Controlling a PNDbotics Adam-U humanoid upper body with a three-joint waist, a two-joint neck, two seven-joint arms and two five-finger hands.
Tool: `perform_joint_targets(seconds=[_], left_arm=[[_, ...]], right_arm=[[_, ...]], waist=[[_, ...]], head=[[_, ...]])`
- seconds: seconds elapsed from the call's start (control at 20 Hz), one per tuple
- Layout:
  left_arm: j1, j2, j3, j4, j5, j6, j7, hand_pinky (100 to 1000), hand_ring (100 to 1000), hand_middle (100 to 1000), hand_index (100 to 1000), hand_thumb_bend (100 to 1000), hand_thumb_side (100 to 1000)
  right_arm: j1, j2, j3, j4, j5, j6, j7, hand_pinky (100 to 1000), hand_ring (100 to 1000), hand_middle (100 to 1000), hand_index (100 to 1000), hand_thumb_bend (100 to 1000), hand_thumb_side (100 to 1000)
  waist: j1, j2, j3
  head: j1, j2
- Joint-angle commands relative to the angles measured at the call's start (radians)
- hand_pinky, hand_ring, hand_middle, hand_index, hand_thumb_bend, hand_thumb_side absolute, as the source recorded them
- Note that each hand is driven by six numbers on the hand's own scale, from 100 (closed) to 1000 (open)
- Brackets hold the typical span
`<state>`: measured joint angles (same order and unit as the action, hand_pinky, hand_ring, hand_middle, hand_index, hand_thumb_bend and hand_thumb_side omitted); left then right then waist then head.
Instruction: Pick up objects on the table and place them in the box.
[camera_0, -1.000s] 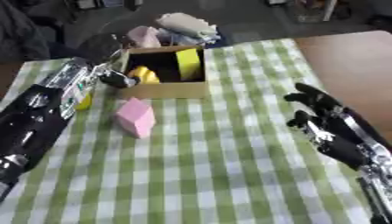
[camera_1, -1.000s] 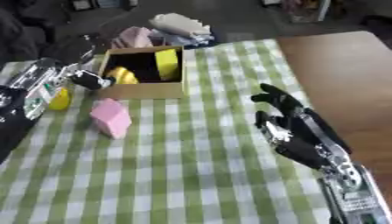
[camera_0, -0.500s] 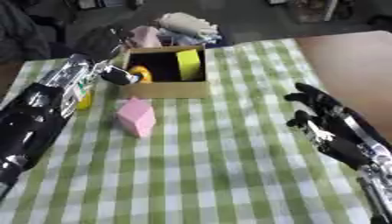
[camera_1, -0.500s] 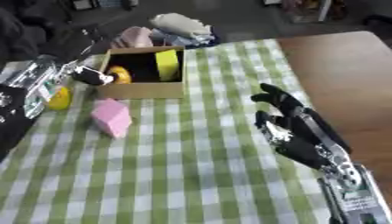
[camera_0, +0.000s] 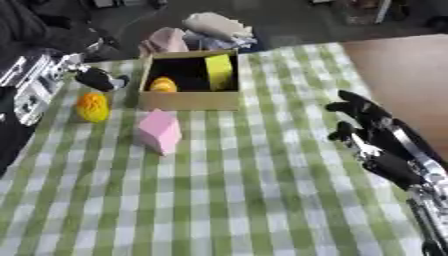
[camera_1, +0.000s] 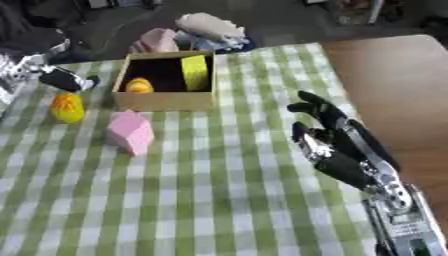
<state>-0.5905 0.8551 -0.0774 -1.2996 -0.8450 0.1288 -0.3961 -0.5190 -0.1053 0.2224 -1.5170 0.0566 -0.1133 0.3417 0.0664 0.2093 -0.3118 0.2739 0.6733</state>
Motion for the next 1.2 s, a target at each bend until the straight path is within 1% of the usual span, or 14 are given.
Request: perform_joint_targets(seconds=[0.05,0.1,0.15,0.25,0.4,0.5,0.65,0.9,1.05,1.2], left_arm=[[0.003,0.048,0.029,0.032,-0.004,0.016,-0.037,809,801,825,866,408,494],[0.007,0.046,0.031,0.046,-0.008,0.015,-0.044,812,808,832,871,404,532],[0.012,0.043,0.032,0.059,-0.01,0.012,-0.05,814,811,835,873,408,552],[0.019,0.04,0.034,0.08,-0.015,0.01,-0.05,814,813,838,874,424,563],[0.024,0.033,0.036,0.106,-0.029,0.012,-0.039,812,811,838,874,420,547],[0.027,0.027,0.035,0.12,-0.034,0.013,-0.03,811,810,837,874,425,554],[0.032,0.024,0.032,0.138,-0.046,0.015,-0.032,801,801,830,868,440,513],[0.042,0.011,0.036,0.175,-0.064,0.034,-0.019,789,787,817,860,430,487],[0.048,0.004,0.035,0.193,-0.066,0.037,-0.014,783,777,810,858,429,507],[0.051,-0.007,0.033,0.207,-0.073,0.039,-0.009,779,773,808,857,420,505]], right_arm=[[-0.013,-0.014,-0.007,-0.014,0.003,0.0,-0.005,674,1000,825,974,100,470],[-0.013,-0.014,-0.007,-0.014,0.003,-0.001,-0.005,674,1000,825,974,100,470],[-0.014,-0.014,-0.008,-0.014,0.003,-0.001,-0.005,674,1000,825,974,100,470],[-0.014,-0.015,-0.009,-0.014,0.003,0.0,-0.005,674,1000,824,974,100,470],[-0.014,-0.015,-0.009,-0.014,0.002,0.0,-0.004,674,1000,825,974,100,470],[-0.015,-0.014,-0.009,-0.014,0.002,0.0,-0.005,674,1000,825,974,100,470],[-0.014,-0.014,-0.01,-0.014,0.001,0.0,-0.005,674,1000,825,974,100,470],[-0.014,-0.015,-0.011,-0.014,0.0,0.0,-0.006,674,1000,825,975,100,470],[-0.015,-0.015,-0.011,-0.014,0.0,0.0,-0.005,673,1000,825,975,100,470],[-0.015,-0.014,-0.011,-0.014,0.0,0.0,-0.005,674,1000,825,975,100,470]], waist=[[0.008,-0.005,0.005],[0.007,-0.005,0.006],[0.006,-0.004,0.007],[0.004,-0.004,0.009],[0.001,-0.002,0.01],[0.0,-0.001,0.01],[-0.002,-0.001,0.011],[-0.003,0.0,0.012],[-0.004,0.0,0.013],[-0.005,0.001,0.013]], head=[[-0.006,-0.004],[-0.008,-0.005],[-0.01,-0.006],[-0.012,-0.007],[-0.011,-0.007],[-0.012,-0.007],[-0.012,-0.007],[-0.014,-0.007],[-0.015,-0.007],[-0.014,-0.008]])
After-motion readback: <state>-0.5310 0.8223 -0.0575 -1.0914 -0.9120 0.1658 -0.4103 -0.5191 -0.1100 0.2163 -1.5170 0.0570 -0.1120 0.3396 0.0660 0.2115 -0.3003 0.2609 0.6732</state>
